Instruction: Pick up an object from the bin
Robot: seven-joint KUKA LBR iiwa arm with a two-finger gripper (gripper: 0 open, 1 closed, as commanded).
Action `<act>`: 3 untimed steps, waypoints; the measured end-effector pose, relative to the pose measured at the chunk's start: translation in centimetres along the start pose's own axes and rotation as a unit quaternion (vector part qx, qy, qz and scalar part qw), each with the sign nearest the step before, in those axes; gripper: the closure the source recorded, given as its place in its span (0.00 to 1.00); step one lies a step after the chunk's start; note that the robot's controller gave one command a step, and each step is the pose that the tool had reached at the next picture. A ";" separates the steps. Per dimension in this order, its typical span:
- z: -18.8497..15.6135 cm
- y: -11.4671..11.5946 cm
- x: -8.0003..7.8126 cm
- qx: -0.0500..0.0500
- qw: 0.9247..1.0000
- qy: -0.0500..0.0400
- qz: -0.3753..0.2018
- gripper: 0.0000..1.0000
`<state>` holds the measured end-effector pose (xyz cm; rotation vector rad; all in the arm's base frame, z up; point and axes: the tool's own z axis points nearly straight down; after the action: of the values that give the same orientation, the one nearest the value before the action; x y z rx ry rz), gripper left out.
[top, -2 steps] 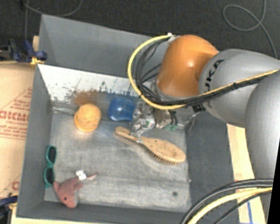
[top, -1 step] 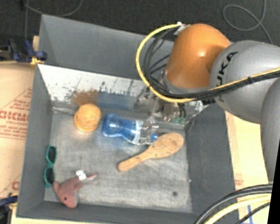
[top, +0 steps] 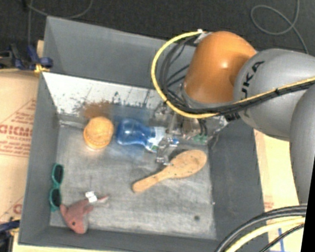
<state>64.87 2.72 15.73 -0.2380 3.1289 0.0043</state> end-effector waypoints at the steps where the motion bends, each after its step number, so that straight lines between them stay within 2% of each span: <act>1: 6.5 -0.6 0.4 0.001 0.999 -0.004 0.050 0.00; 2: 7.8 -0.4 0.7 0.002 0.996 -0.001 0.085 1.00; 3: 7.8 -0.4 0.7 0.002 0.996 -0.001 0.085 1.00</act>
Offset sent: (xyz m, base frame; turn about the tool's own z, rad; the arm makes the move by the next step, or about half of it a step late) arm -0.0153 0.0188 -0.0873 0.2742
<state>64.23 2.21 7.95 0.0293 3.1361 -0.0008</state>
